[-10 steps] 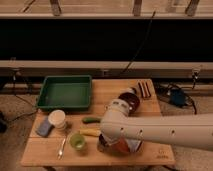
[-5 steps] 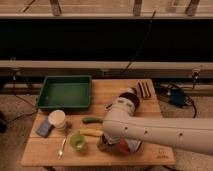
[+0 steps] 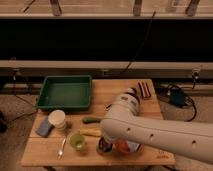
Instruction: Place grapes in paper cup
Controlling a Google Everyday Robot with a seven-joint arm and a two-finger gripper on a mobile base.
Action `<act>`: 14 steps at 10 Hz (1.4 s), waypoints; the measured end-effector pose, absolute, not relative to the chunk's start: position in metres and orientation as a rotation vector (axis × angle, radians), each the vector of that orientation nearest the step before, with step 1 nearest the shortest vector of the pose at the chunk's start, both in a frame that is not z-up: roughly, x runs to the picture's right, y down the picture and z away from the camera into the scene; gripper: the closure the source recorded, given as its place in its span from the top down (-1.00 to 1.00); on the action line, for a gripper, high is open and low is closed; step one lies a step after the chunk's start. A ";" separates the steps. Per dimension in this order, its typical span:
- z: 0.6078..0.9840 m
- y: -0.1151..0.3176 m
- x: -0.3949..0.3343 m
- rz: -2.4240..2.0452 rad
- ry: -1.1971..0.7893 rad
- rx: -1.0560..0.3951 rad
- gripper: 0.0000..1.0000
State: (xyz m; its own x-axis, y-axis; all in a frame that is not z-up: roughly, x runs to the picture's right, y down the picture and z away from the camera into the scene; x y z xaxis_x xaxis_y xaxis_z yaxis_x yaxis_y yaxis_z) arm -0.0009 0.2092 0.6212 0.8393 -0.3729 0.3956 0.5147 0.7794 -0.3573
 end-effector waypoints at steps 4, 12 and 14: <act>0.605 0.201 -0.028 -0.548 -0.330 -0.442 -0.86; 0.583 0.176 -0.092 -0.676 -0.359 -0.397 -0.86; 0.580 0.174 -0.117 -0.718 -0.381 -0.397 -0.86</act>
State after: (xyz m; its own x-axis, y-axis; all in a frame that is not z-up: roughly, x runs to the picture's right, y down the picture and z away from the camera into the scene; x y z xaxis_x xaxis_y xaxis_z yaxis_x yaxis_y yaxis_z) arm -0.1174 0.1735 0.5799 0.6914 -0.5537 0.4641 0.6949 0.6853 -0.2177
